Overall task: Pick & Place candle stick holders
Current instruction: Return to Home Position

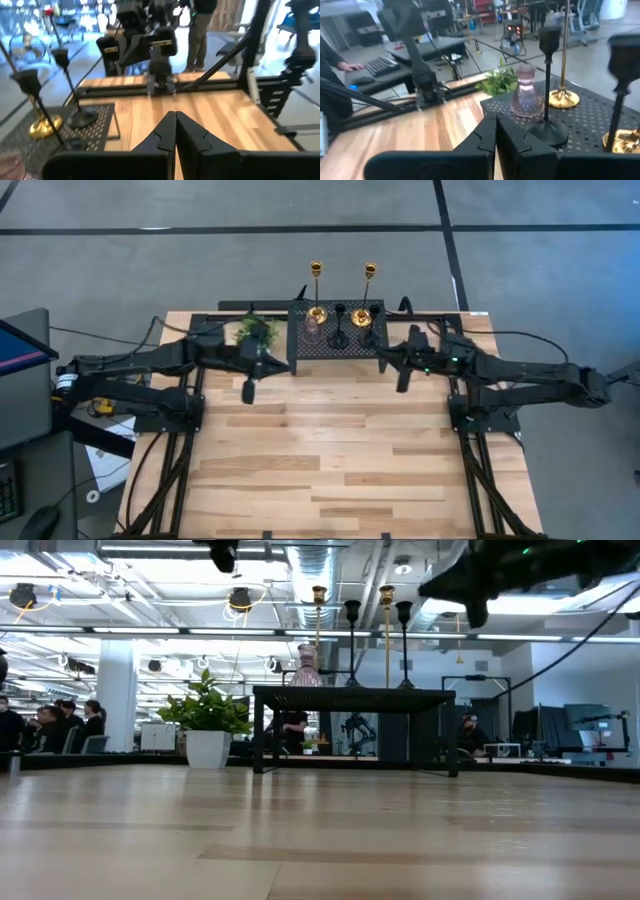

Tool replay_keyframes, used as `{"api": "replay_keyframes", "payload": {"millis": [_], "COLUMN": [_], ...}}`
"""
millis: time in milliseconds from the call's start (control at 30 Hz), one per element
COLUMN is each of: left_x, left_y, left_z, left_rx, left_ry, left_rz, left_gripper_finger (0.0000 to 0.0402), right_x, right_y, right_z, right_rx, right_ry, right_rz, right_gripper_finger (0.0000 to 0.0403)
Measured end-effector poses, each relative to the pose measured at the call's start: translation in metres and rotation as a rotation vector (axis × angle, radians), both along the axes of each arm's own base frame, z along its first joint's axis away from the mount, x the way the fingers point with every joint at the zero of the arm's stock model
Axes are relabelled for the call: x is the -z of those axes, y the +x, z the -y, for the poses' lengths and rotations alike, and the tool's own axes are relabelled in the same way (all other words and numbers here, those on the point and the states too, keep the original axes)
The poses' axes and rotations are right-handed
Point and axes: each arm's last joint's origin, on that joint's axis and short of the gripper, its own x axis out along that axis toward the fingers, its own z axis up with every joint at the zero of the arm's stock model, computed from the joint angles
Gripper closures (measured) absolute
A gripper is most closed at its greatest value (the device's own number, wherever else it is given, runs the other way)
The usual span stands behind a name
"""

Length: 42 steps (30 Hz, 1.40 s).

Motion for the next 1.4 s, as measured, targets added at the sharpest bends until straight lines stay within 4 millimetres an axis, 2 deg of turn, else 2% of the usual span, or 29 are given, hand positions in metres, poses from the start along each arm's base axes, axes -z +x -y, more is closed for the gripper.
{"api": "replay_keyframes", "payload": {"millis": [233,533,767,1100,1400], "left_x": [0.007,0.014,0.018,0.044,0.048], "left_y": [-0.029,-0.049,-0.057,-0.067,-0.103], "left_z": [0.008,0.011,0.012,0.014,0.019], "left_rx": [0.018,0.019,0.008,0.013,0.015], "left_ry": [0.007,0.015,0.052,0.044,0.060], "left_rz": [0.056,0.107,0.136,0.153,0.299], "left_gripper_finger": [0.0396,0.0396,0.0396,0.0396,0.0396], "right_x": [-0.017,-0.034,-0.036,-0.042,-0.044], "right_y": [-0.034,-0.066,-0.090,-0.124,-0.142], "right_z": [-0.012,-0.025,-0.028,-0.032,-0.035], "right_rx": [-0.031,-0.081,-0.086,-0.084,-0.081], "right_ry": [-0.011,-0.048,-0.061,-0.083,-0.095], "right_rz": [0.057,0.183,0.217,0.332,0.404], "right_gripper_finger": [0.0403,0.0403,0.0403,0.0403,0.0403]}}
